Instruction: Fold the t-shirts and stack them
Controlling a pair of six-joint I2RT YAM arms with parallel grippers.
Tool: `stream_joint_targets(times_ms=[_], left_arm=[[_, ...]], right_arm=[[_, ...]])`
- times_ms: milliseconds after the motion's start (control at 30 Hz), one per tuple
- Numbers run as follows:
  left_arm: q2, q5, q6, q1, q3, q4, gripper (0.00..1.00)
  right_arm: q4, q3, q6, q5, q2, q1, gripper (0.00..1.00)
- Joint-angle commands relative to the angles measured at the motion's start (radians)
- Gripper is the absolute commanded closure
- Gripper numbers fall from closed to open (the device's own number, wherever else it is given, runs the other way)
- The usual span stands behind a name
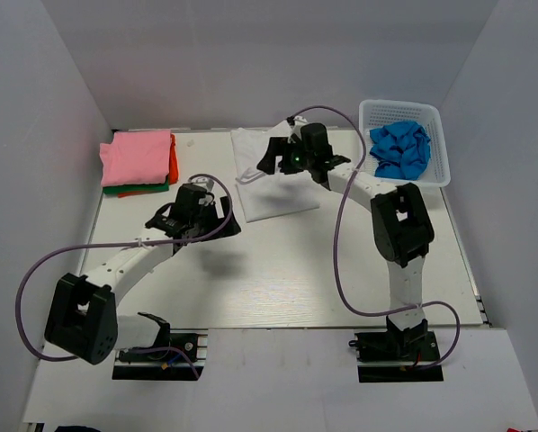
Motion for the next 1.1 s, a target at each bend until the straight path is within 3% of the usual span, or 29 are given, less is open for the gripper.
stream_joint_targets(times_ms=[0, 333, 633, 767, 933, 1067], left_arm=[[-0.104, -0.012, -0.011, 0.0, -0.036, -0.033, 0.0], [-0.319, -0.047, -0.097, 0.0, -0.133, -0.101, 0.0], [-0.288, -0.079, -0.107, 0.0, -0.124, -0.122, 0.0], [-0.265, -0.065, -0.107, 0.0, -0.124, -0.101, 0.0], [-0.201, -0.042, -0.084, 0.0, -0.095, -0.055, 0.0], [-0.097, 0.027, -0.028, 0.0, -0.063, 0.048, 0.0]], right_arm=[[-0.004, 0.062, 0.001, -0.147, 0.067, 0.019, 0.1], [0.008, 0.277, 0.026, -0.152, 0.27, 0.047, 0.1], [0.137, 0.462, 0.142, -0.133, 0.445, 0.042, 0.1], [0.166, 0.485, 0.286, 0.02, 0.472, 0.039, 0.1], [0.158, 0.409, 0.308, 0.074, 0.39, 0.02, 0.1], [0.151, 0.273, 0.161, 0.091, 0.188, 0.02, 0.1]])
